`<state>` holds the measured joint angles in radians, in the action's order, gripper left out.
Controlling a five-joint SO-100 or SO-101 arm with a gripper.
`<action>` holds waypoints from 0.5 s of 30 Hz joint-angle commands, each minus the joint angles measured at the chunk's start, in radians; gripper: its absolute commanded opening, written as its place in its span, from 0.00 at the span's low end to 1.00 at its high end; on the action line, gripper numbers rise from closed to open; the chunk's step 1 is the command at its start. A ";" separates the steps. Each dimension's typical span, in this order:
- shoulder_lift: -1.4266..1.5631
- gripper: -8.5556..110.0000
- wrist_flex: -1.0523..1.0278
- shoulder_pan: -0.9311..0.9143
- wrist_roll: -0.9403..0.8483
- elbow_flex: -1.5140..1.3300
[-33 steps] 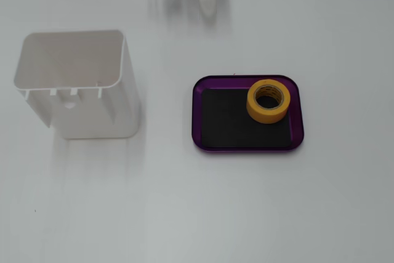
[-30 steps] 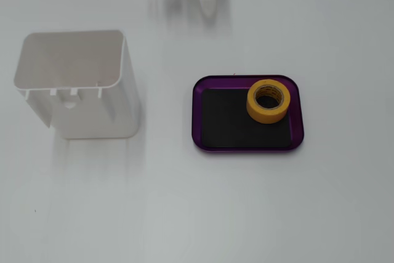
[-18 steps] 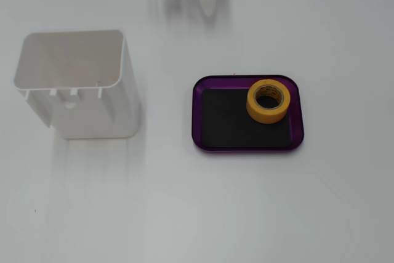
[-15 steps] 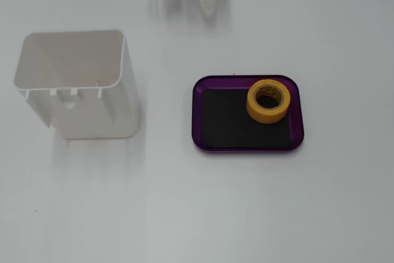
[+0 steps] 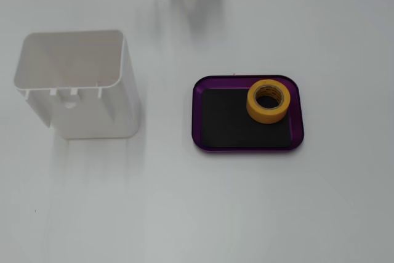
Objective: Remove the yellow tape from the box.
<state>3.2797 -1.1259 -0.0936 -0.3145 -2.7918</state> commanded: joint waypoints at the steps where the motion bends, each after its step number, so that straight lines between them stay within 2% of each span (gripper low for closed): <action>1: -0.218 0.10 -0.054 0.061 -0.066 0.190; 10: -0.999 0.17 -0.095 0.305 -0.063 0.704; 15: -1.348 0.17 -0.098 0.333 0.046 1.009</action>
<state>2.1046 -1.2164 0.2301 -0.3129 -1.9727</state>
